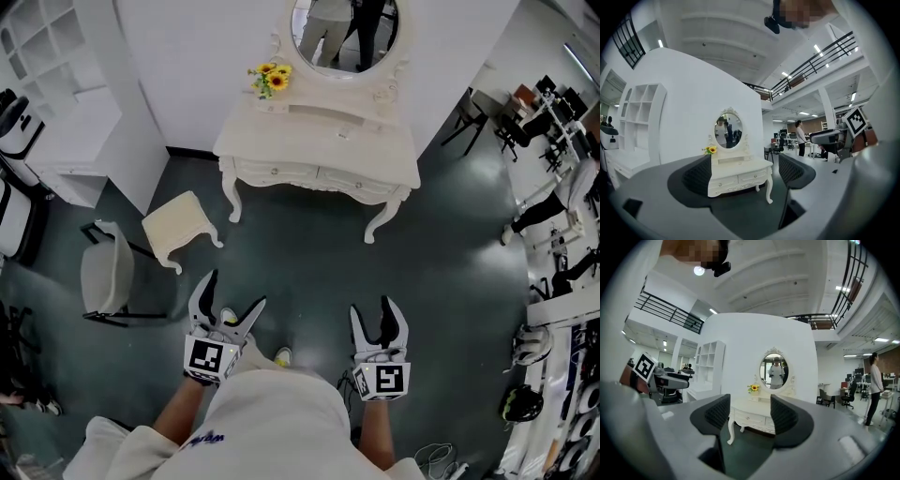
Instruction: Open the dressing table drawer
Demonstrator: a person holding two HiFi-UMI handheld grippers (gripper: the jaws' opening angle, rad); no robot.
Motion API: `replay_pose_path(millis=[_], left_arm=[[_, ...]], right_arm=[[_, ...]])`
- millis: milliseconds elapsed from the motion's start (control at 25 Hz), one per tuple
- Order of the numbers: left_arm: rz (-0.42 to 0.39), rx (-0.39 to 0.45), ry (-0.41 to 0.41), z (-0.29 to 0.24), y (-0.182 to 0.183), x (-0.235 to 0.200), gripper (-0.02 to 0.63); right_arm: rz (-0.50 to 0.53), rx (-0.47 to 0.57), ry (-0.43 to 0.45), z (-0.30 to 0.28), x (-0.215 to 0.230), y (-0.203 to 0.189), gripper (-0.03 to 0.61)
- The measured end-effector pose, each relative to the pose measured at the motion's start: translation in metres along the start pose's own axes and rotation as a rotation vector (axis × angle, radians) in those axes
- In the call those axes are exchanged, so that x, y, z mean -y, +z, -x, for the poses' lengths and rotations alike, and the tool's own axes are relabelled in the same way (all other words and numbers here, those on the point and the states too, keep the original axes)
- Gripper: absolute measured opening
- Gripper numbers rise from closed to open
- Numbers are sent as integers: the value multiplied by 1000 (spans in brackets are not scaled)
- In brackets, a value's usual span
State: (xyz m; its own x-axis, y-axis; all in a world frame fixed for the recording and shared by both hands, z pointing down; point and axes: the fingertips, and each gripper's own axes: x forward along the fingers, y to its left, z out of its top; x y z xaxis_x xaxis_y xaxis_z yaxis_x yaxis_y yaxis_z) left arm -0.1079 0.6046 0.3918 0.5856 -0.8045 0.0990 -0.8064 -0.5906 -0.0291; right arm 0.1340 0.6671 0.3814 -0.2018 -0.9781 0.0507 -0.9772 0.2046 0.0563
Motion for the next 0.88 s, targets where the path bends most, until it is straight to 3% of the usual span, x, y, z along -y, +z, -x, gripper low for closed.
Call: replay_pose_path(millis=[80, 240, 360, 880], left_arm=[[-1, 1, -1, -1, -1, 0, 430], [-1, 18, -17, -3, -5, 3, 431], [-29, 14, -20, -4, -3, 6, 431], [-20, -48, 34, -40, -19, -27, 430]], right_arm=[[-15, -5, 3, -2, 0, -2, 312], [-123, 22, -71, -3, 15, -7, 503], [-145, 30, -98, -4, 22, -11, 515], [-92, -76, -30, -57, 29, -25, 514]])
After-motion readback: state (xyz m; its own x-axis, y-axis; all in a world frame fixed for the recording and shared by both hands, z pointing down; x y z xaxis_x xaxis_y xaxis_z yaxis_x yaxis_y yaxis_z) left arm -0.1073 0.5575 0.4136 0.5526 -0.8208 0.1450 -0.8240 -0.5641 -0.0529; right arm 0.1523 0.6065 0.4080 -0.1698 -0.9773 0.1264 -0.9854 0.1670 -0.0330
